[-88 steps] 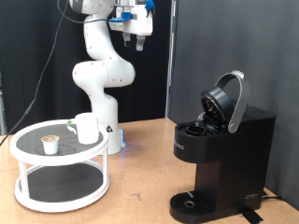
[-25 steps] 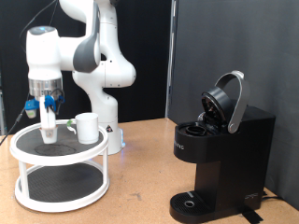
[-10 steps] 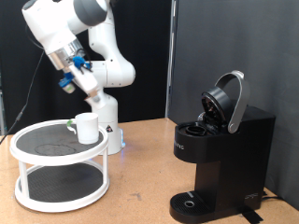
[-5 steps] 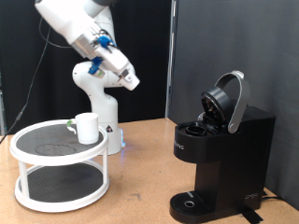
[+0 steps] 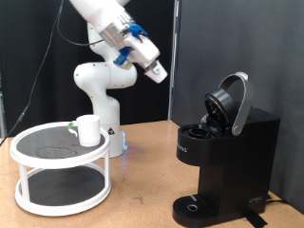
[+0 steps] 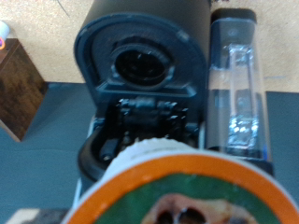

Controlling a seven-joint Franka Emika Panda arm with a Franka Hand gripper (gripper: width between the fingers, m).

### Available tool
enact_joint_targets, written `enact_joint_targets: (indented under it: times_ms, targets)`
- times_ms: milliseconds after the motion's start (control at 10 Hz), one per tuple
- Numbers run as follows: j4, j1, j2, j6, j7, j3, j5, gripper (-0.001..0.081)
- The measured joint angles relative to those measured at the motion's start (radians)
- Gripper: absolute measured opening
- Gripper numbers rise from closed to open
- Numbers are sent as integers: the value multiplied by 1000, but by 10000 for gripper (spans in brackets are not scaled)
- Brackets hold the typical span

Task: Make a cup of coffee with the keurig machine

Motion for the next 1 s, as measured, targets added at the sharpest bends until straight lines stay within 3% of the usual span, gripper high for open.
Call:
enact_joint_targets:
  times_ms: [500,800,1000]
  targets:
    - [79,29,62,70,110,97,14,362]
    - [73,27,66,55,114,98,1,362]
    - [60,27,77,90,115,107,-23,362]
